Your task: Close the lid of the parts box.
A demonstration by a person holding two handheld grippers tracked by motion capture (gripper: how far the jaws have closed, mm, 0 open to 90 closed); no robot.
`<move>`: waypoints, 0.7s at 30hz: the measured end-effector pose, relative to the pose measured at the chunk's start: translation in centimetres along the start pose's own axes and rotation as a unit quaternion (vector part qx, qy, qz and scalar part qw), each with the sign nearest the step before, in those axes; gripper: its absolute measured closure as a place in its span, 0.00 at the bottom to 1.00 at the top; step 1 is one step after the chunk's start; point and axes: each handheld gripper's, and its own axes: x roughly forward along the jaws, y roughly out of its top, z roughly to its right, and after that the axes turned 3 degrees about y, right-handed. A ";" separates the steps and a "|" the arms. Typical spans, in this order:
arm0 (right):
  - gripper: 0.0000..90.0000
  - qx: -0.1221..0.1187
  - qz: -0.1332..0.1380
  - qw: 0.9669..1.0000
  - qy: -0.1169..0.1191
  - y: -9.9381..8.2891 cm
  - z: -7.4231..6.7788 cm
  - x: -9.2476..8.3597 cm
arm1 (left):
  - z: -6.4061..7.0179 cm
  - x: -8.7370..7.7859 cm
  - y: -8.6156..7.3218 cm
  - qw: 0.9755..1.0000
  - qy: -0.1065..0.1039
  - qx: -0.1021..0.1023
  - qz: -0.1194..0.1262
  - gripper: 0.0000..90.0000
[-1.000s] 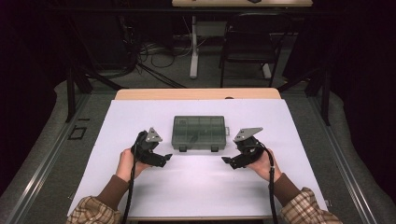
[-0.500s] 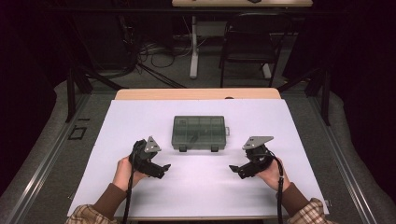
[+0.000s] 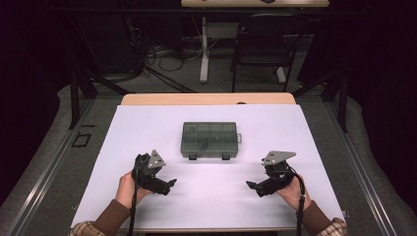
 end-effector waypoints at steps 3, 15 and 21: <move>0.00 0.001 0.001 1.000 -0.004 -0.3 -0.1 -0.2 | 0.1 -0.3 -0.4 1.000 -0.005 0.003 0.007 0.00; 0.00 0.006 0.011 1.000 -0.012 -1.5 -0.8 -1.3 | 0.6 -1.1 -1.9 1.000 0.006 -0.005 0.010 0.00; 0.00 0.011 0.007 1.000 -0.016 -2.4 -1.1 -1.7 | 0.6 -1.7 -2.9 1.000 0.012 -0.015 0.009 0.00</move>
